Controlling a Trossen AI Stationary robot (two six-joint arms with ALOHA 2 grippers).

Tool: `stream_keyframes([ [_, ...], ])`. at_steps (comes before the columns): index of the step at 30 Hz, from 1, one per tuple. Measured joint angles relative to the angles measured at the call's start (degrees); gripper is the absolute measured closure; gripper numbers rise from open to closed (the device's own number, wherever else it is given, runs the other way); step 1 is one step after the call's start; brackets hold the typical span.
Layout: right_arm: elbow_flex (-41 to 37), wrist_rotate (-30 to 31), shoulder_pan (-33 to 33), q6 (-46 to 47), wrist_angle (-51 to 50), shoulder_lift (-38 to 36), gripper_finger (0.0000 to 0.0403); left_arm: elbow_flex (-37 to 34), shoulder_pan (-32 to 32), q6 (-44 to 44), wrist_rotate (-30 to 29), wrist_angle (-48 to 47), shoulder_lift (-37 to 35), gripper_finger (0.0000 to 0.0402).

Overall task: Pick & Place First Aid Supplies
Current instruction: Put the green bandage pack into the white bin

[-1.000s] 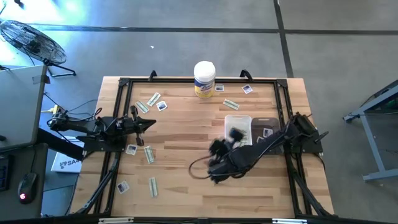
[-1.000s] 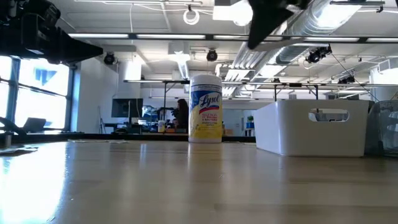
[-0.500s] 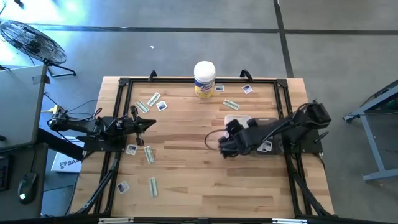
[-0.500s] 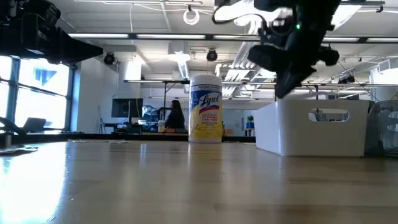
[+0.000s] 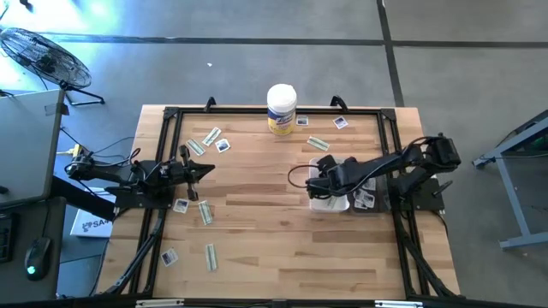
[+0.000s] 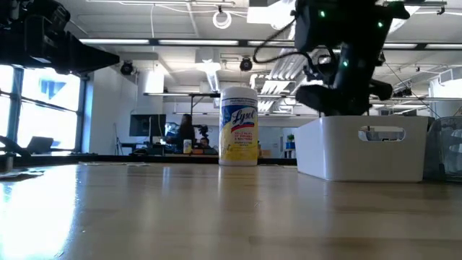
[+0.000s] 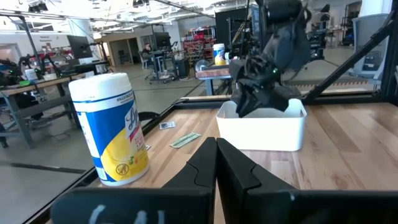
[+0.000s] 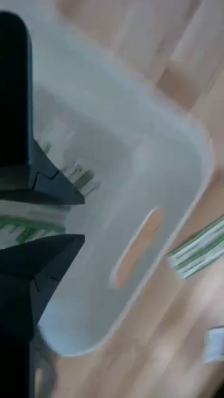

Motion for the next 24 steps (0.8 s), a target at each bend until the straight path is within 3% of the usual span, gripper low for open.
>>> stream_keyframes([
  [8,11.98,3.16,-0.42,-11.48,0.10,-3.31,0.0305,0.00,0.00,0.00,0.00,0.00,0.00,0.0401],
  [15,20.09,7.74,-5.41,-19.65,1.90,-3.31,0.0304,0.01,0.01,0.00,0.02,-0.01,-0.01,0.0401],
  [18,21.78,11.59,-7.70,-22.23,3.23,-3.29,0.0304,0.02,0.00,0.00,0.00,-0.02,0.00,0.0401],
  [24,20.01,10.99,-12.25,-28.42,7.54,-3.22,0.0304,0.01,0.02,0.00,0.01,0.00,0.00,0.0401],
])
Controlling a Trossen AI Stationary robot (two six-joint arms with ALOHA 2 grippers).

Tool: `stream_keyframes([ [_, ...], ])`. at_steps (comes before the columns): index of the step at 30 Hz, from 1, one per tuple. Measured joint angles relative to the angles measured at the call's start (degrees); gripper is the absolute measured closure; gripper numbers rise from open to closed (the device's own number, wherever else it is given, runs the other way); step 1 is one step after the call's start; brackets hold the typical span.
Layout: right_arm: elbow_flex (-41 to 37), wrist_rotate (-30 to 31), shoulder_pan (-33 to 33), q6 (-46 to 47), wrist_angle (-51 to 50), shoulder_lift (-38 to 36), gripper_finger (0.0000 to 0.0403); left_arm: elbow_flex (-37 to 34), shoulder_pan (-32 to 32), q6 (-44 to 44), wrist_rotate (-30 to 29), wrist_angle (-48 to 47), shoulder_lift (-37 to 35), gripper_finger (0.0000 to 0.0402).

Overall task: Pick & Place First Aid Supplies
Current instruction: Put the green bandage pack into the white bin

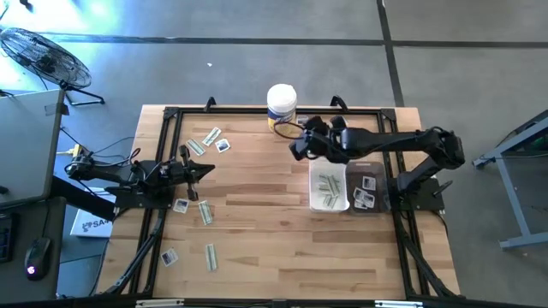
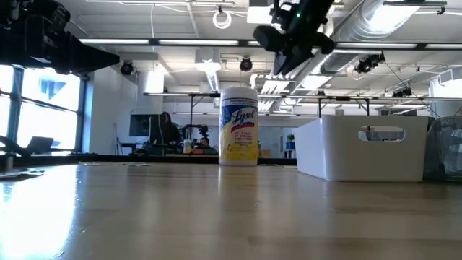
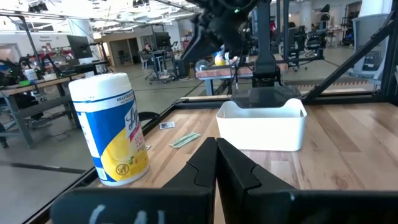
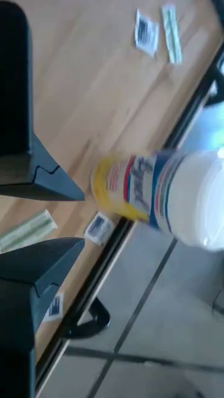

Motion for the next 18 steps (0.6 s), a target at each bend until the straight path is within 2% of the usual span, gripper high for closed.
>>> stream_keyframes([
  [8,-4.24,3.78,-7.93,-2.20,1.60,0.02,0.0304,0.00,-0.01,0.00,-0.01,0.00,-0.02,0.0401],
  [15,-7.74,1.49,-13.91,-8.83,6.90,0.02,0.0304,0.01,-0.02,0.00,0.01,0.00,0.00,0.0401],
  [18,-9.04,-4.22,-16.40,-13.14,10.70,0.02,0.0304,0.01,-0.01,0.00,0.00,0.00,-0.02,0.0401],
])
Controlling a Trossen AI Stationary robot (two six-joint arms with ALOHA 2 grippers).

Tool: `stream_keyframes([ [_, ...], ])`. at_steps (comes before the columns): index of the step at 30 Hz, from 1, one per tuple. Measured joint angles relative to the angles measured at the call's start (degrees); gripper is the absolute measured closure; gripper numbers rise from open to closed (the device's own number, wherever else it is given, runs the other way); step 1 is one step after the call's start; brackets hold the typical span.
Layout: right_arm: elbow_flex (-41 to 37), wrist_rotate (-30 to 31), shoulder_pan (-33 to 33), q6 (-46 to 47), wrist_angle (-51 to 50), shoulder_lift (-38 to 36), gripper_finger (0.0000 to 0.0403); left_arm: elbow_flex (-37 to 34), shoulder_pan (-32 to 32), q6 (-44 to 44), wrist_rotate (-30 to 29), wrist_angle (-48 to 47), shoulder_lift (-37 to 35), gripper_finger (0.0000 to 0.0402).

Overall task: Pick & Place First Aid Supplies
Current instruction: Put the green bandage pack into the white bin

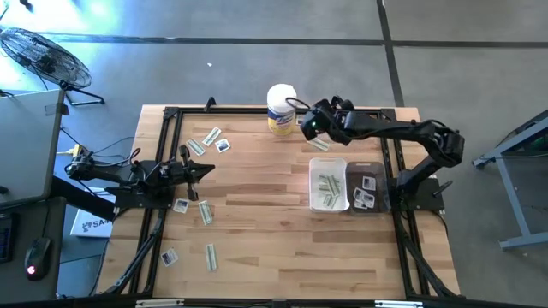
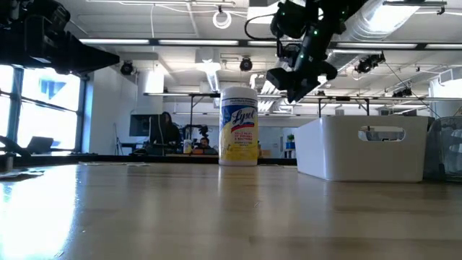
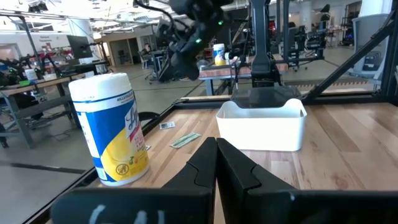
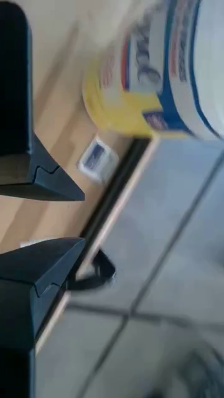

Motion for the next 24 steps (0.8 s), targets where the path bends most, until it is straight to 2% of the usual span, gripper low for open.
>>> stream_keyframes([
  [7,-5.09,-25.80,-6.50,-3.18,9.48,0.00,0.0304,0.00,-0.01,0.00,0.02,0.00,0.02,0.0401],
  [9,-6.00,-29.82,-7.85,-2.92,9.43,0.00,0.0304,0.00,-0.02,0.00,0.01,0.00,0.00,0.0401],
  [18,-6.40,-37.10,-8.90,-3.52,9.39,0.05,0.0304,0.00,-0.02,-0.02,0.01,0.00,0.00,0.0401],
  [24,-6.36,-37.62,-8.92,-4.54,9.17,4.09,0.0280,0.00,0.00,0.00,0.02,0.00,0.00,0.0401],
])
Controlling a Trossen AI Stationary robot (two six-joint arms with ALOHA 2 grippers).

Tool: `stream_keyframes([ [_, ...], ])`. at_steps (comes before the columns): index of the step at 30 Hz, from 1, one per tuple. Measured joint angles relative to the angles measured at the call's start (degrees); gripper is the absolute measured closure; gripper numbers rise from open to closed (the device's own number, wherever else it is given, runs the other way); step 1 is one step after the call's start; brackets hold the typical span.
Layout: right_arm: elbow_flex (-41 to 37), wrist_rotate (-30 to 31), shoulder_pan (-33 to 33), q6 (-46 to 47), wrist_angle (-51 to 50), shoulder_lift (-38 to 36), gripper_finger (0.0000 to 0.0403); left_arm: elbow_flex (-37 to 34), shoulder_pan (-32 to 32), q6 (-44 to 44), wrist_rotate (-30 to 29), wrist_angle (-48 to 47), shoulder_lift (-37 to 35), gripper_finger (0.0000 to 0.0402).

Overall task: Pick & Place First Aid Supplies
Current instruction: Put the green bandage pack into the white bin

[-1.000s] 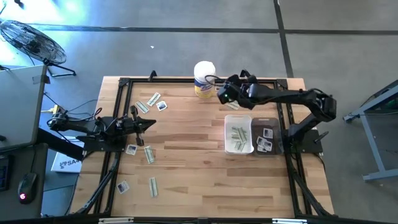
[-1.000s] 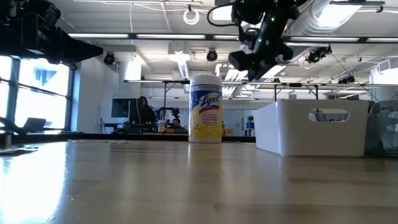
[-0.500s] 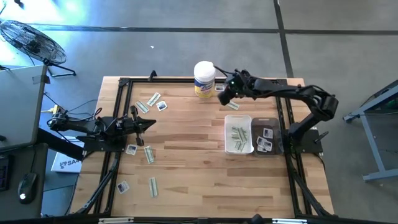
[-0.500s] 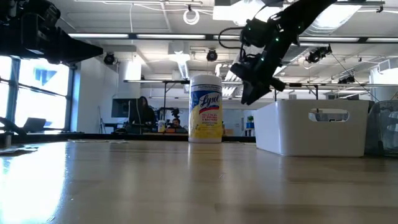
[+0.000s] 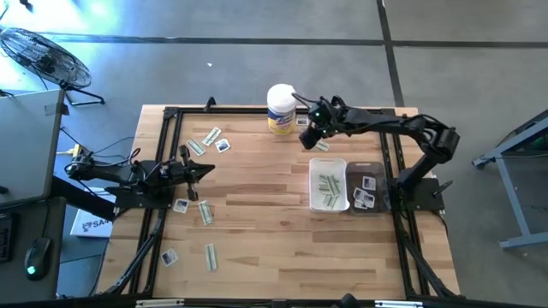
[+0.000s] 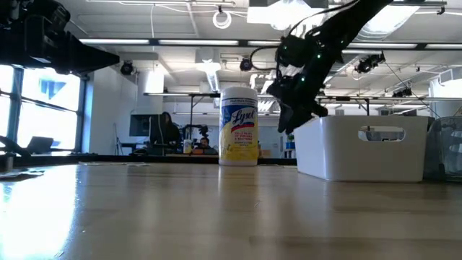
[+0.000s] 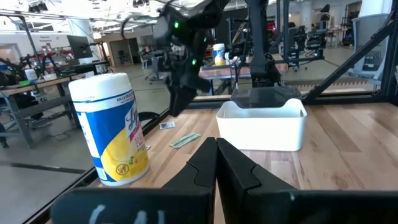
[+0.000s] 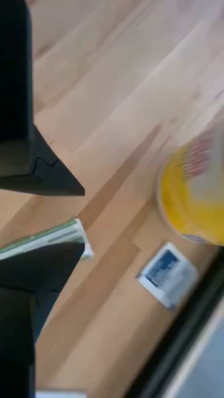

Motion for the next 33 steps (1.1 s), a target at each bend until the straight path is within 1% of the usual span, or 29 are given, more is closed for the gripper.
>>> stream_keyframes([
  [4,0.00,0.05,-0.24,-0.42,-0.15,3.72,0.0245,-0.02,0.00,0.00,0.00,-0.02,0.02,0.0401],
  [6,0.00,0.05,-0.68,-2.28,-0.32,4.79,0.0229,-0.02,-0.02,0.00,-0.02,0.00,0.00,0.0401],
  [10,0.00,0.04,-2.34,-4.65,-0.65,5.35,0.0214,-0.02,-0.02,0.00,0.00,0.00,0.00,0.0401],
  [13,0.00,-0.10,-4.09,-5.34,-0.80,5.37,0.0214,0.00,-0.01,0.00,0.00,0.00,0.02,0.0401],
  [18,0.07,-2.18,-5.54,-9.87,-0.32,5.85,0.0223,-0.01,-0.01,0.00,0.00,0.00,0.01,0.0401],
  [24,0.11,-3.59,-6.33,-12.07,2.58,9.55,0.0224,-0.01,-0.02,0.00,-0.02,0.00,0.00,0.0401],
  [27,0.11,-0.91,-6.34,-13.95,5.13,11.93,0.0227,0.00,-0.02,-0.02,0.00,0.00,0.00,0.0401],
  [30,0.11,2.77,-6.27,-15.44,6.02,12.52,0.0235,0.00,0.00,0.00,-0.02,0.00,0.01,0.0401],
  [33,0.11,2.98,-6.30,-18.37,5.52,12.50,0.0244,-0.02,0.00,0.00,0.00,0.00,0.00,0.0401],
])
